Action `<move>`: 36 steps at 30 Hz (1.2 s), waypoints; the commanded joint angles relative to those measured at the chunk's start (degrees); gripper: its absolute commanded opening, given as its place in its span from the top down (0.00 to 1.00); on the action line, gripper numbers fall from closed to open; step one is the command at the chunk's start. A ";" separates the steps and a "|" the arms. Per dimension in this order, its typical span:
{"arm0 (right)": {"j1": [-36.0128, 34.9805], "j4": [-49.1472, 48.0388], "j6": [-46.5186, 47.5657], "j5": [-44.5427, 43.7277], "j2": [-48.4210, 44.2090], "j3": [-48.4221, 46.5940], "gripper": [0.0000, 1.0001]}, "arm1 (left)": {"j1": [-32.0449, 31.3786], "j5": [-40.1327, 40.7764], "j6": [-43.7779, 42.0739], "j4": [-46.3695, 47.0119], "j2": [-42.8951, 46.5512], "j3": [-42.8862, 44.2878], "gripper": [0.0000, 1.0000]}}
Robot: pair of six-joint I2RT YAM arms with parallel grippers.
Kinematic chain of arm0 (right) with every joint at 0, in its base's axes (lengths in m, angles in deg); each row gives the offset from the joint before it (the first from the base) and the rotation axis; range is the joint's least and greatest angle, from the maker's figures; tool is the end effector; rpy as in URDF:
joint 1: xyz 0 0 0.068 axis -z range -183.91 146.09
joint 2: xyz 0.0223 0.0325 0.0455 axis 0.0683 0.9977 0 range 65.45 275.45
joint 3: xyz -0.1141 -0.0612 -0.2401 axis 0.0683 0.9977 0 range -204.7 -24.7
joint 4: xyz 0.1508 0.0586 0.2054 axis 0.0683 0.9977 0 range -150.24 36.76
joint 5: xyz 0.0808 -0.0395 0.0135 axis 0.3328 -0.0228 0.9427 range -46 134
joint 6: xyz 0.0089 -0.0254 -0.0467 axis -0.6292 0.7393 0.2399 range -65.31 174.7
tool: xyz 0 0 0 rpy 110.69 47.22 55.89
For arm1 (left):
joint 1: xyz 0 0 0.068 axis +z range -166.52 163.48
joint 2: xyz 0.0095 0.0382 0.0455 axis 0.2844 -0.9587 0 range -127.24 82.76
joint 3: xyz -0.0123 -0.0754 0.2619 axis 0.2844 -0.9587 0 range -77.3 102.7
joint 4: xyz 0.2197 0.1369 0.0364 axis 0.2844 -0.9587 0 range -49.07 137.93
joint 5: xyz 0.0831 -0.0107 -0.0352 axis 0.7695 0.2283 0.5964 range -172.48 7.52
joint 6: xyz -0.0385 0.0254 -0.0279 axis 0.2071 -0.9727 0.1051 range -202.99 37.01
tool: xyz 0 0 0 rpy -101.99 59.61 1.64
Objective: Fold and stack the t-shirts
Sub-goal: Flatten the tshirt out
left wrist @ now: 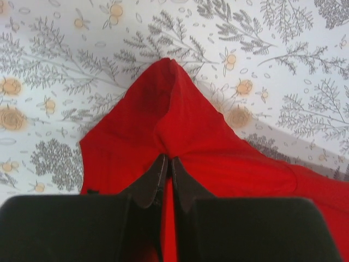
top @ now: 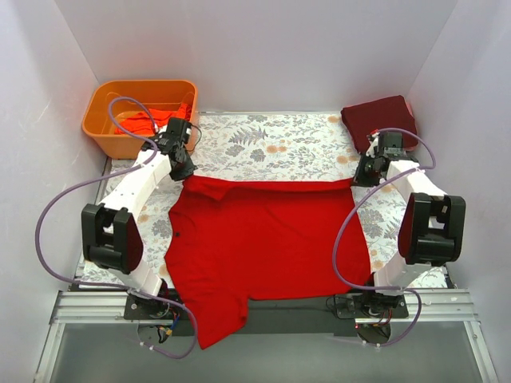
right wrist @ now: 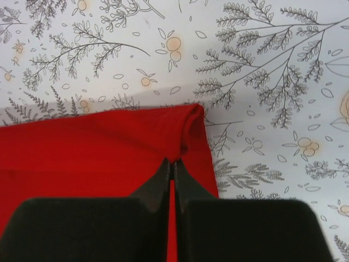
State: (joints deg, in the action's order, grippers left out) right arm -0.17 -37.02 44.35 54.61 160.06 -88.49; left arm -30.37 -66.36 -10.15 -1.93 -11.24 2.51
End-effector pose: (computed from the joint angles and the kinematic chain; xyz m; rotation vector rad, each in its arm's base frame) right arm 0.3461 -0.0161 0.2144 0.2329 2.5020 0.2797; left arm 0.3305 -0.0713 0.2777 -1.3642 2.2379 -0.1446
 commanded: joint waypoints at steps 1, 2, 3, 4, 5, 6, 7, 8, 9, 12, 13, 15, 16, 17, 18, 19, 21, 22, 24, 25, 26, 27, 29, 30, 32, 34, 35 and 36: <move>0.12 4.37 -0.72 -1.12 -3.81 1.38 0.99 | 0.40 -1.53 2.48 -4.79 5.74 -2.02 1.00; 0.21 4.81 -0.81 -1.47 -5.03 2.00 0.99 | 0.40 -1.88 3.01 -5.24 7.75 -3.85 1.00; 0.21 5.42 -0.90 -1.47 -5.66 2.70 0.99 | 0.40 -2.58 3.53 -5.68 8.73 -5.09 1.00; 0.21 5.52 -0.90 -1.47 -6.36 4.01 0.99 | 0.49 -3.11 4.58 -6.38 9.79 -6.32 1.00; 0.21 5.78 -0.99 -2.60 -7.50 4.46 0.99 | 0.40 -3.29 5.12 -6.73 10.93 -7.47 1.00; 0.21 6.04 -1.08 -3.22 -8.12 4.90 0.99 | 0.40 -3.46 5.56 -6.82 12.94 -10.17 1.00; 0.21 6.31 -1.08 -3.40 -8.73 5.42 0.99 | 0.40 -4.68 5.91 -6.74 14.00 -11.51 1.00; 0.21 6.48 -1.25 -3.84 -9.61 5.87 0.99 | 0.40 -5.22 6.61 -6.73 14.89 -12.82 1.00; 0.21 6.66 -1.43 -4.19 -10.23 6.13 0.99 | 0.40 -5.92 6.79 -6.65 16.20 -14.84 1.00; 0.21 6.66 -2.13 -4.46 -12.51 6.57 0.99 | 0.40 -6.89 7.76 -5.60 17.44 -18.11 1.00; 0.21 6.66 -2.31 -4.72 -13.04 6.57 0.99 | 0.40 -7.85 7.84 -5.24 17.79 -18.63 1.00; 0.21 6.75 -2.74 -6.91 -14.18 6.49 0.99 | 0.40 -8.47 7.93 -4.80 17.53 -19.08 1.00; 0.29 6.57 -2.92 -7.70 -14.54 6.31 0.99 | 0.40 -8.56 7.93 -4.45 16.83 -18.56 1.00; 0.47 6.48 -3.36 -8.67 -14.89 6.05 0.99 | 0.40 -9.00 7.85 -4.28 16.48 -18.29 1.00; 0.56 5.87 -3.36 -8.68 -14.89 5.09 0.99 | 0.40 -9.09 7.76 -4.19 16.13 -17.85 1.00; 0.65 5.43 -3.54 -8.68 -14.72 4.38 0.99 | 0.40 -9.18 7.41 -3.84 15.08 -16.89 1.00; 0.73 4.38 -3.71 -9.20 -13.40 1.41 0.99 | 0.49 -9.26 6.97 -3.05 13.85 -15.74 1.00; 0.73 3.94 -3.80 -9.21 -12.70 0.43 0.99 | 0.40 -9.18 6.62 -2.87 13.14 -14.35 1.00; 0.82 2.45 -3.80 -9.03 -10.59 -1.59 0.99 | 0.40 -8.39 6.53 -2.17 10.77 -12.85 1.00; 0.82 2.27 -3.71 -9.12 -8.93 -3.86 0.99 | 0.40 -7.95 6.53 -2.08 10.07 -11.62 1.00; 0.82 2.18 -3.71 -9.29 -8.13 -4.76 0.99 | 0.40 -7.60 6.53 -1.73 8.49 -11.00 1.00; 0.82 2.09 -3.63 -9.64 -7.43 -5.55 0.99 | 0.57 -7.07 6.53 -1.03 7.78 -10.56 1.00; 0.82 2.00 -3.36 -10.00 -5.59 -7.49 0.99 | 0.49 -7.15 6.44 -0.67 5.07 -8.37 1.00; 0.82 2.00 -3.27 -9.82 -5.05 -7.92 0.99 | 0.49 -7.33 6.35 -0.93 4.18 -7.49 1.00; 0.82 2.09 -3.27 -8.86 -4.43 -7.93 0.99 | 0.49 -7.59 6.35 -1.28 3.12 -5.73 1.00; 0.82 2.09 -3.27 -8.07 -4.78 -7.14 0.99 | 0.57 -7.16 6.35 -1.90 3.20 -5.46 1.00; 0.82 2.09 -3.10 -8.06 -5.48 -5.75 0.99 | 0.49 -6.89 6.44 -2.16 3.64 -5.72 1.00; 0.91 2.35 -2.92 -7.98 -5.83 -4.95 0.99 | 0.49 -6.46 6.44 -2.77 4.17 -6.41 1.00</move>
State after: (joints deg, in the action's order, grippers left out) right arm 0.21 -33.35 41.15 46.85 155.49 -94.15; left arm -30.20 -74.58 -3.46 -3.11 -9.29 -5.14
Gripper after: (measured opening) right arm 0.023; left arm 0.020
